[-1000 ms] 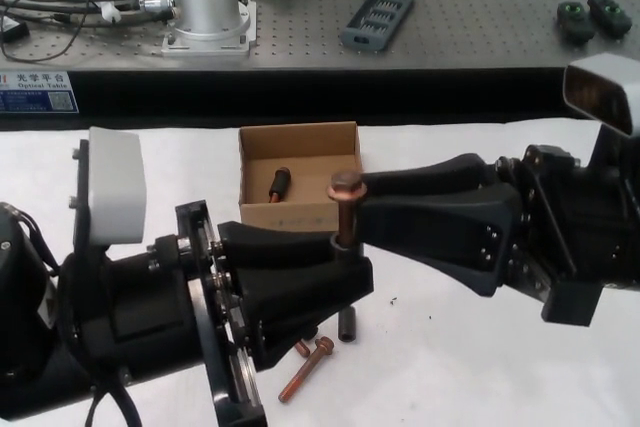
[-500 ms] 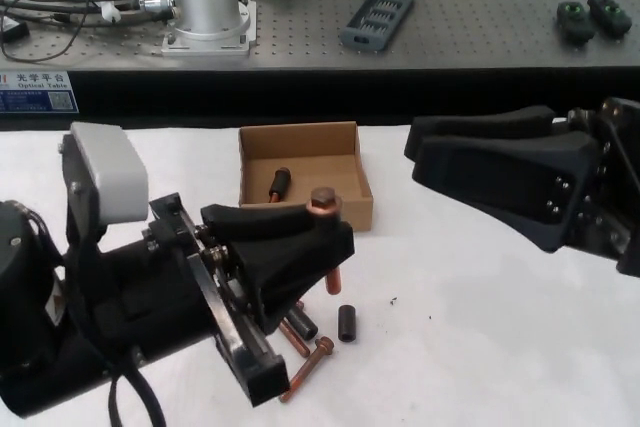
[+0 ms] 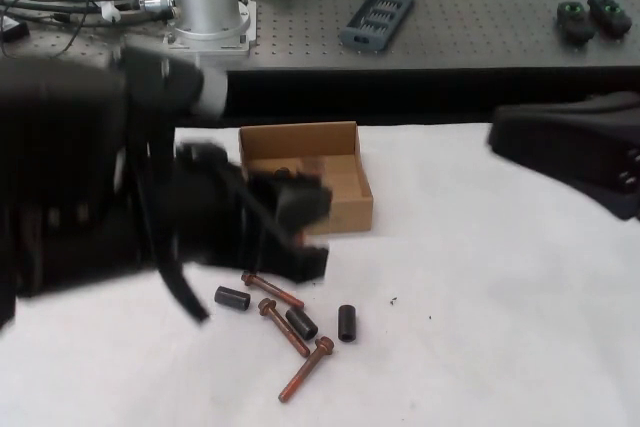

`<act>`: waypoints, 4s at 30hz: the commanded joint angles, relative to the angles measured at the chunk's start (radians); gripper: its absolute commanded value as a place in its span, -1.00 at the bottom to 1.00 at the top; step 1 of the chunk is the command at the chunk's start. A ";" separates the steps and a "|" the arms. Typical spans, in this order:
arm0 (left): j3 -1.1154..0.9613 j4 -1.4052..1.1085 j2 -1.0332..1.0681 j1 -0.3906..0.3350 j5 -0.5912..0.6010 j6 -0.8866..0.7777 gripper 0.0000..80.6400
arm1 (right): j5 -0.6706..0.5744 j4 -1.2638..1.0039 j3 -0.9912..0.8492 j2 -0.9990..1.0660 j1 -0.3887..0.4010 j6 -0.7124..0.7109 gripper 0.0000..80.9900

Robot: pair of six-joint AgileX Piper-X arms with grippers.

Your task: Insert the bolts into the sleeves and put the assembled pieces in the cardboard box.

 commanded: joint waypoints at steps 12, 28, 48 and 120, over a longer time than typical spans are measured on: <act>-0.500 0.338 0.363 0.079 -0.014 -0.054 -0.98 | 0.094 0.079 0.197 -0.105 -0.134 -0.031 -0.90; -0.657 0.456 0.542 0.105 -0.072 -0.005 -0.98 | 0.956 1.248 -0.029 -0.226 -0.135 -0.623 -0.90; -1.395 0.844 1.115 0.173 -0.149 -0.033 -0.98 | 1.107 1.547 -0.072 -0.331 -0.132 -0.677 -0.90; -1.438 1.326 0.967 0.364 -0.150 0.032 -0.48 | 0.762 1.525 -0.364 -0.033 -0.057 -0.882 -0.91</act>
